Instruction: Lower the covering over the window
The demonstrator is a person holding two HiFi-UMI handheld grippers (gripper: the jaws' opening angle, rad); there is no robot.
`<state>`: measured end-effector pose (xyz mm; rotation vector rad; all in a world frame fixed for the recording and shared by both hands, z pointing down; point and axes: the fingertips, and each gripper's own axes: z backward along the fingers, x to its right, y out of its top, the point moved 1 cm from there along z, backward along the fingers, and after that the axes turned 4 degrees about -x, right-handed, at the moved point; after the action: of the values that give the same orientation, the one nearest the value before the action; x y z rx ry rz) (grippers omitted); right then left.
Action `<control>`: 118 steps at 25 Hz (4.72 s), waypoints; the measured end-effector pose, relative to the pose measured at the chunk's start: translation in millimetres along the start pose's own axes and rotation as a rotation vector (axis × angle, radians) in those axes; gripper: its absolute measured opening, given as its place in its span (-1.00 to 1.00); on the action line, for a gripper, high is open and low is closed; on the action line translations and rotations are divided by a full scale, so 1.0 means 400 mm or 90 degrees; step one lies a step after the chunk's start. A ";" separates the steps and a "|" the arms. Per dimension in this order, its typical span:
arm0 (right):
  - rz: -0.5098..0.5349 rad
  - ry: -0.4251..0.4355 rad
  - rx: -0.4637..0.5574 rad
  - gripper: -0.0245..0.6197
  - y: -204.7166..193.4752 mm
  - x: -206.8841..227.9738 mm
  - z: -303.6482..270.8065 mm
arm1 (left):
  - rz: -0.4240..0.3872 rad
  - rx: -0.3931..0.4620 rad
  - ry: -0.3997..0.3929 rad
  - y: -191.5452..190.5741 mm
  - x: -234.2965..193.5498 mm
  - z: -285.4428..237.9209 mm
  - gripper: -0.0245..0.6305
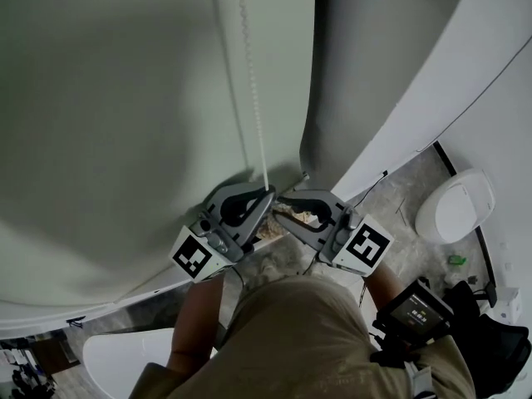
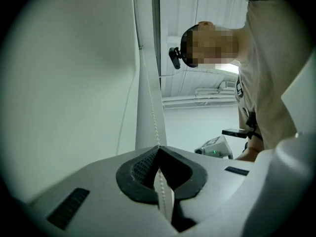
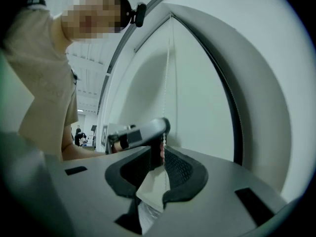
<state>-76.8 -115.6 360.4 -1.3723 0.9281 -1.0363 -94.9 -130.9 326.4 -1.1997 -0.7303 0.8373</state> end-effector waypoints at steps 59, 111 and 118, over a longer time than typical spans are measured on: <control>0.024 -0.028 0.078 -0.86 0.149 -0.003 0.009 | 0.058 -0.008 -0.065 -0.064 0.089 0.001 -0.86; -0.011 -0.006 0.046 -0.90 0.066 -0.025 -0.009 | 0.038 0.072 -0.048 0.101 0.054 0.002 -0.55; 0.022 0.020 0.039 -0.86 0.060 -0.036 0.005 | 0.010 0.046 -0.034 0.102 0.043 -0.011 -0.86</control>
<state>-78.6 -103.1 335.4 -1.2884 0.9322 -1.0542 -89.1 -112.1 286.6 -1.1233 -0.7281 0.9047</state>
